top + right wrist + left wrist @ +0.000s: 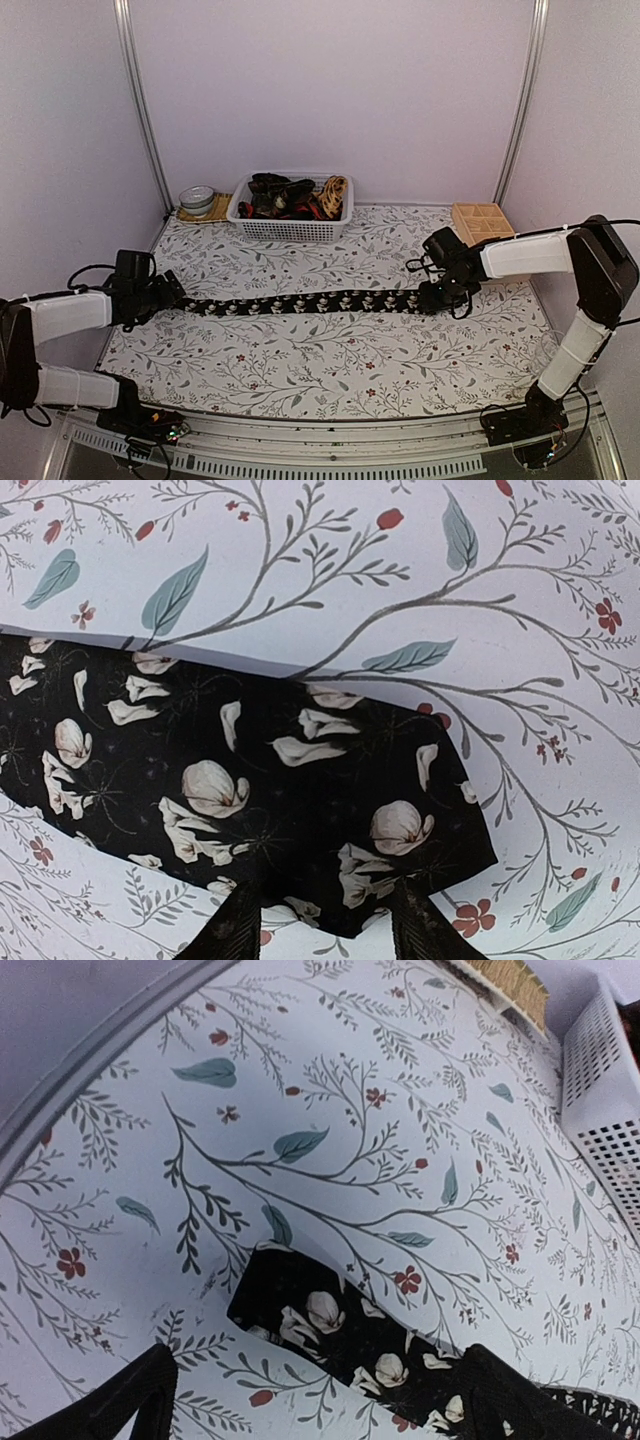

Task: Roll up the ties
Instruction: Flatten out the tie at the center of the board.

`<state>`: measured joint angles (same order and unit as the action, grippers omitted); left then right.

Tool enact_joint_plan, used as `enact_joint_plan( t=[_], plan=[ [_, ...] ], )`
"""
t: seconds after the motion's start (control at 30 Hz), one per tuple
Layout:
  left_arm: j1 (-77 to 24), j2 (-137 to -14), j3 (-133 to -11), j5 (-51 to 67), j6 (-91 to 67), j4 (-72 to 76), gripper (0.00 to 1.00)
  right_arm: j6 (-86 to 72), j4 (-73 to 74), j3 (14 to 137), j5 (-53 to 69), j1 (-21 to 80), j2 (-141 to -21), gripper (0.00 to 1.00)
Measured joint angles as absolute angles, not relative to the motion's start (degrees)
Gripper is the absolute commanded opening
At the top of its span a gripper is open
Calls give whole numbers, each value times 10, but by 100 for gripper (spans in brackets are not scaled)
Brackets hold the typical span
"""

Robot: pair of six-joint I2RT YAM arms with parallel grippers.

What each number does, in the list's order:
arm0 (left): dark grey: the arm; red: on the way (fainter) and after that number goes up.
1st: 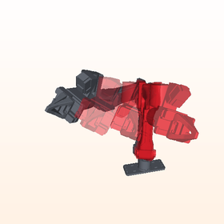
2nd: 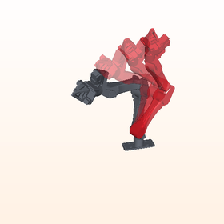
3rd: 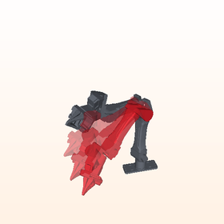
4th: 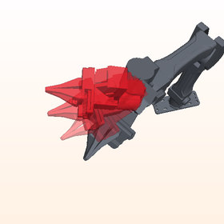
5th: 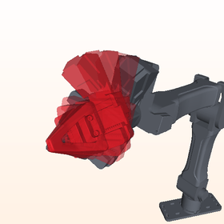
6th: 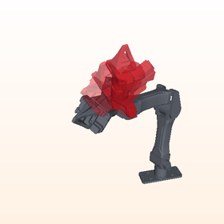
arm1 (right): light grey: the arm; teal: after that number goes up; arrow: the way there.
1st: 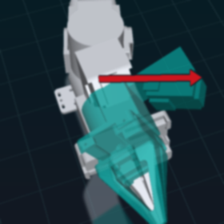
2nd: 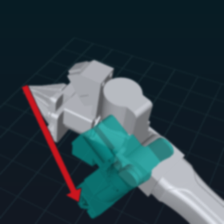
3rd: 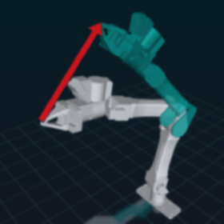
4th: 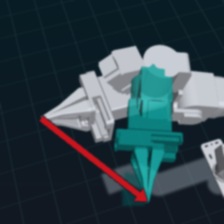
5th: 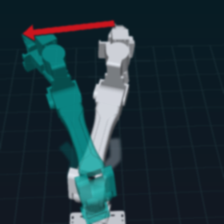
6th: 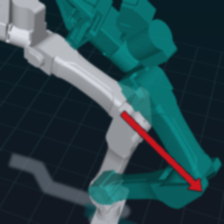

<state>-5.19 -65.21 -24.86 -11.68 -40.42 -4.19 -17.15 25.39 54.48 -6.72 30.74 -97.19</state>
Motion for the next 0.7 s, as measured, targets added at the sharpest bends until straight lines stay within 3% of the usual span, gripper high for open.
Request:
enact_joint_plan(
  t=[0.1, 0.33, 0.7],
  plan=[
    [-50, -669, -234, -96, -431, -27, 96, -171, 255, 545, -68, 307, -972, 47],
    [-40, -685, -225, -81, -477, 11, 96, -174, 249, 539, -49, 297, -949, 62],
    [-9, -695, -210, -67, -500, 50, 95, -228, 190, 461, 63, 185, -891, 64]
  ],
)
